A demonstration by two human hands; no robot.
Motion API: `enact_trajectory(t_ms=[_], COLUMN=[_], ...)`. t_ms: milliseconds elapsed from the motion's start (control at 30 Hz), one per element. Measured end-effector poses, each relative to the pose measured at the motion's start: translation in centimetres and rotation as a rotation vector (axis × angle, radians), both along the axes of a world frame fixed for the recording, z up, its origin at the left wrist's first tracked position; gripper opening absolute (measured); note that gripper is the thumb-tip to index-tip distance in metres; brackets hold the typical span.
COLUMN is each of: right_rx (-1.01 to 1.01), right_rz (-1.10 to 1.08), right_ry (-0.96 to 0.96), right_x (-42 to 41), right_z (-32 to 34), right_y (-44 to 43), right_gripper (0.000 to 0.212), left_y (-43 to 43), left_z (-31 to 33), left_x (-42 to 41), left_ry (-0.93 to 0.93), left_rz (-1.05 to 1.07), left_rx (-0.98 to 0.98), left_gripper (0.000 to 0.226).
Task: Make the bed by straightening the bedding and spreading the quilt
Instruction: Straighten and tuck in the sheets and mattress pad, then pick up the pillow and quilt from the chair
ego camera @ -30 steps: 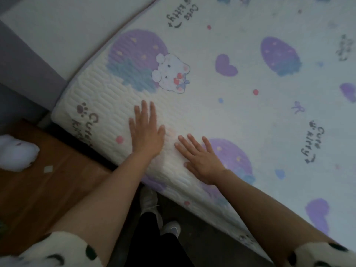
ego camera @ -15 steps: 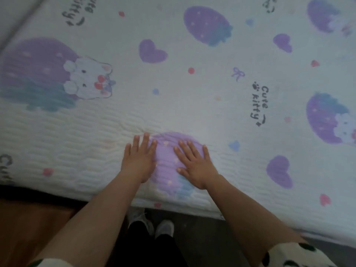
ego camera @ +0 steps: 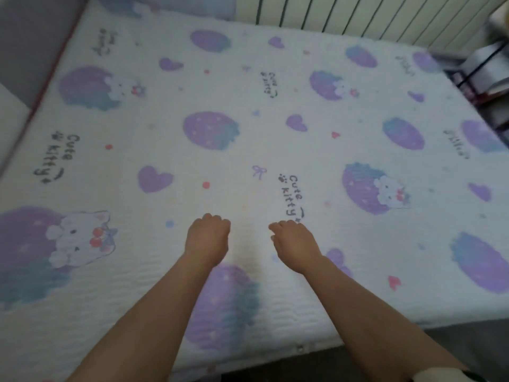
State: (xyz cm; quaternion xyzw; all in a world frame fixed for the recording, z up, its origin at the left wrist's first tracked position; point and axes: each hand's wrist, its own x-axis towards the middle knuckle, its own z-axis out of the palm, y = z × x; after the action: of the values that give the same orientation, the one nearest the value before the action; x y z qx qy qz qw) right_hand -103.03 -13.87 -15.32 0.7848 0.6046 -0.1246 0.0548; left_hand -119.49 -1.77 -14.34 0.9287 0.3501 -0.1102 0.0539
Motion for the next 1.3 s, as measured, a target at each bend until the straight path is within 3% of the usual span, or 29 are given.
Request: enact_trajectory(t_ms=[233,333,467,600,1033,1300], right_rx=[0.172,0.255,0.325,0.345,0.392,0.391], right_rz=[-0.133,-0.199,-0.267,-0.328,-0.534,-0.679], right_ry=[-0.138,-0.174,-0.195,-0.254,-0.378,-0.386], right_x=[5.0,6.9,8.9,11.5,29.1,39.7], right_z=[13.9,19.8,25.5,30.0,35.2,36.6], right_y=[0.1,-0.9,-3.3,-7.8,-30.3,-43.9], right_gripper=[0.028,0.028,0.027,0.027,0.026,0.025], left_y=[2.4,2.0,-0.1,-3.8,-23.9,-37.3], left_z=[13.5,20.0,25.3,30.0,35.1,35.7], left_x=[5.6,8.3,12.0,16.6,37.7,50.8], left_ry=[-0.158,-0.273,-0.256,-0.359,-0.418,-0.444], left_rz=[-0.09,-0.17,-0.248,-0.333,-0.569,-0.655], left_rx=[0.107,0.206,0.202,0.239,0.287,0.192], left_gripper=[0.023,0.011,0.014,0.016,0.013,0.013])
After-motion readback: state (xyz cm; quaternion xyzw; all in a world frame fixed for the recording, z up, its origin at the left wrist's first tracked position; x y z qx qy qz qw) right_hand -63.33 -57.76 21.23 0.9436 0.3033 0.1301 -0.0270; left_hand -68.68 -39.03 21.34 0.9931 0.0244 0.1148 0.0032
